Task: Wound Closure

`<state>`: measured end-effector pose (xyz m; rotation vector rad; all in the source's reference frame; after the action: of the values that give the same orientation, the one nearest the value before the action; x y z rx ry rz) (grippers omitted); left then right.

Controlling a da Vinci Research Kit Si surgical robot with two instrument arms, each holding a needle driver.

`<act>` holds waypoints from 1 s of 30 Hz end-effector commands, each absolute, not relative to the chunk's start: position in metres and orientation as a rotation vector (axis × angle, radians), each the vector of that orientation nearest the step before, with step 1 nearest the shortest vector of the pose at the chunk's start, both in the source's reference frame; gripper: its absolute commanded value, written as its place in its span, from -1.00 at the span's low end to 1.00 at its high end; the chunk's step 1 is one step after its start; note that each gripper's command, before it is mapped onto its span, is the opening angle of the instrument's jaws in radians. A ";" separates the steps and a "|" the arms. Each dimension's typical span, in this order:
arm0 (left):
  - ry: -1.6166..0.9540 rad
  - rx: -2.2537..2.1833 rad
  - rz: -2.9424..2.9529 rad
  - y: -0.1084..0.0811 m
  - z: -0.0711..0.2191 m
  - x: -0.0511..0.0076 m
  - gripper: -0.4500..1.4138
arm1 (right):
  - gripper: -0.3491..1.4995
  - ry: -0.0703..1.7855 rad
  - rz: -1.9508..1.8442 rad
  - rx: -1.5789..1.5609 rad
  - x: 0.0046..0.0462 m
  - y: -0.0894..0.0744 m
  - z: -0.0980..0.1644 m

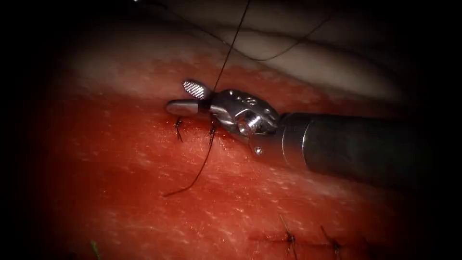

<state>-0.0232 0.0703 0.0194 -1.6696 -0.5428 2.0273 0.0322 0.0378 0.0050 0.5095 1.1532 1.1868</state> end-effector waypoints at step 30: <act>-0.459 -1.634 2.110 0.069 0.031 -0.0220 -0.89 | 0.82 1.237 1.174 0.203 0.0216 0.037 0.000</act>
<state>-0.0215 0.0671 0.0330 -1.6151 -0.4676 2.1088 0.0200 0.0356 -0.0007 0.2018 1.2293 1.1731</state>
